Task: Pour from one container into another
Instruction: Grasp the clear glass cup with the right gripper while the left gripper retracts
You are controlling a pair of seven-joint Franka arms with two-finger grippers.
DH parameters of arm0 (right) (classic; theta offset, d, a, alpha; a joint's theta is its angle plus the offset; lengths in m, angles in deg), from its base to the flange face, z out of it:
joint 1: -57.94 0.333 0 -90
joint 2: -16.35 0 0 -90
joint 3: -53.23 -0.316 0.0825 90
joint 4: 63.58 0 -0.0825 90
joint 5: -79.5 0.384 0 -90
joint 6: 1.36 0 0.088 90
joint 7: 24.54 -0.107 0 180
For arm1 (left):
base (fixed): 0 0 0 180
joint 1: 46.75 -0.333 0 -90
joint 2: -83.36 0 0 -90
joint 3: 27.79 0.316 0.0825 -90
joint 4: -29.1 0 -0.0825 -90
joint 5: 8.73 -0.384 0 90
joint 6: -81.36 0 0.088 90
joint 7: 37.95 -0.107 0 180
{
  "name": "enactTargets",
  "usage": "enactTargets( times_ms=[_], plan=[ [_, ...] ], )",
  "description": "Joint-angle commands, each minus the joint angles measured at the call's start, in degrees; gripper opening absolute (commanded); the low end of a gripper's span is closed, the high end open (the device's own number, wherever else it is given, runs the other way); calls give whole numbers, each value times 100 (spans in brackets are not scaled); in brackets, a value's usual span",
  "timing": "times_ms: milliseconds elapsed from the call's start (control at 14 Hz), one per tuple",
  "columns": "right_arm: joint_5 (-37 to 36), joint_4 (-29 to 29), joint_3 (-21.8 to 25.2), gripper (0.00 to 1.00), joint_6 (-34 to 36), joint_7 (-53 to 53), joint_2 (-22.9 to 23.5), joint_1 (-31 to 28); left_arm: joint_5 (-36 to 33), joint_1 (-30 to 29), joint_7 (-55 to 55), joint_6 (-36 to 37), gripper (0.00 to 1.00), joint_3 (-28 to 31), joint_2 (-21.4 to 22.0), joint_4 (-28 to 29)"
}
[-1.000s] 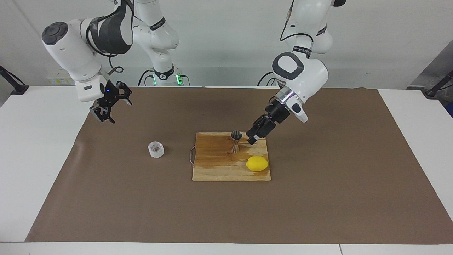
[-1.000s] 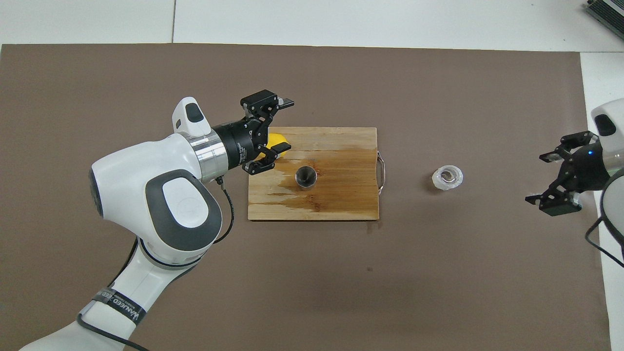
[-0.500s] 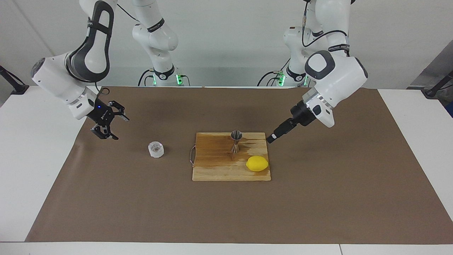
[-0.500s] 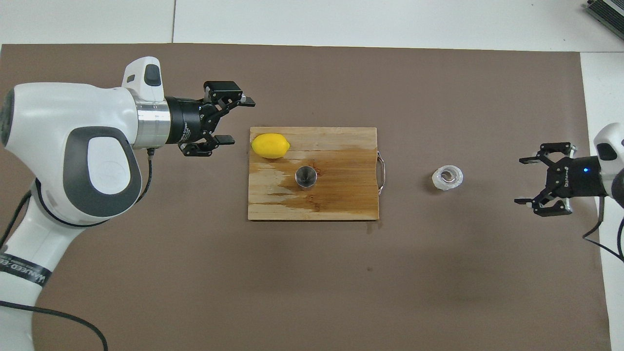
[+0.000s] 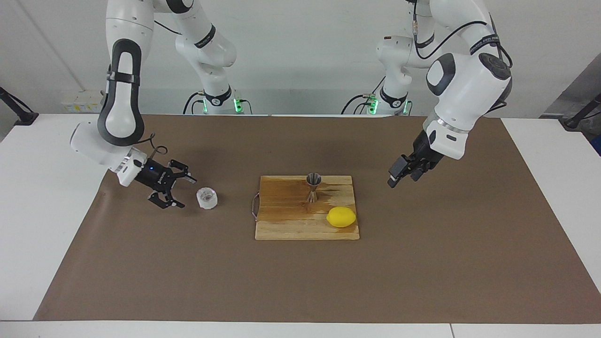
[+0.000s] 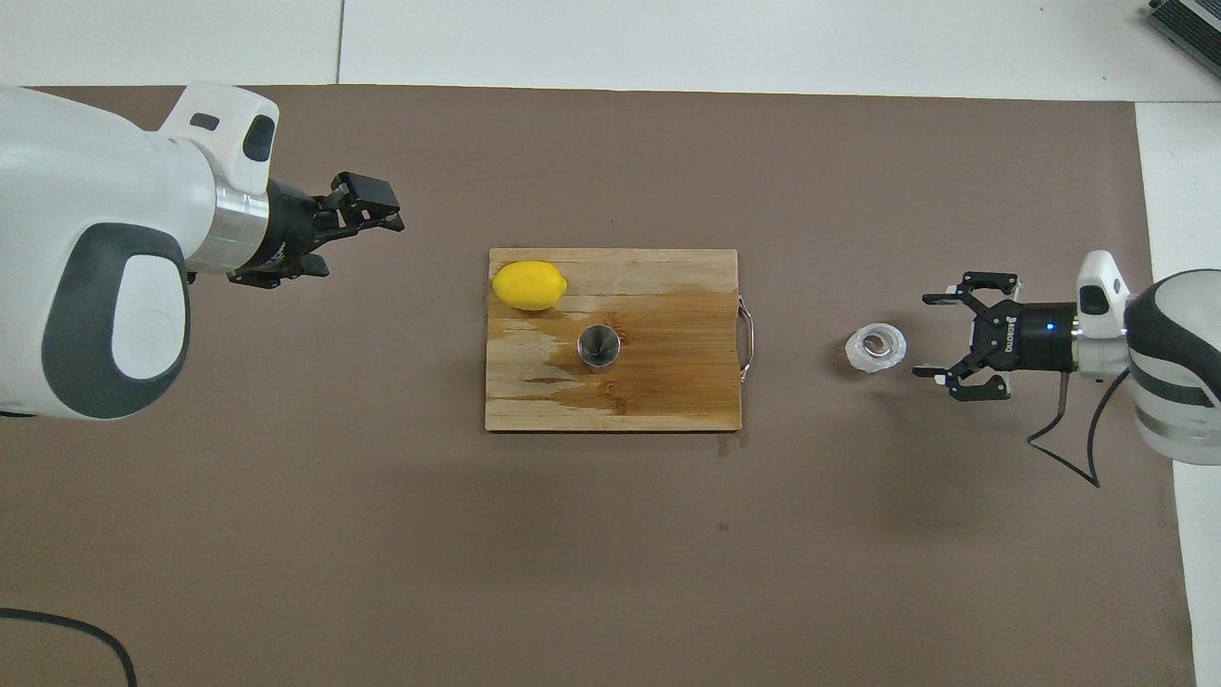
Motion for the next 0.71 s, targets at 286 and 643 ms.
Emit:
enactTargets(
  times_ms=[286,643],
  plan=[
    [190,301,-23,100,338,734,314,-44,-962,-922,-1682,1353,100,3,875,43],
    [629,266,-32,100,39,1210,403,210,-1456,-931,-2243,2116,100,3,982,-421]
  ],
)
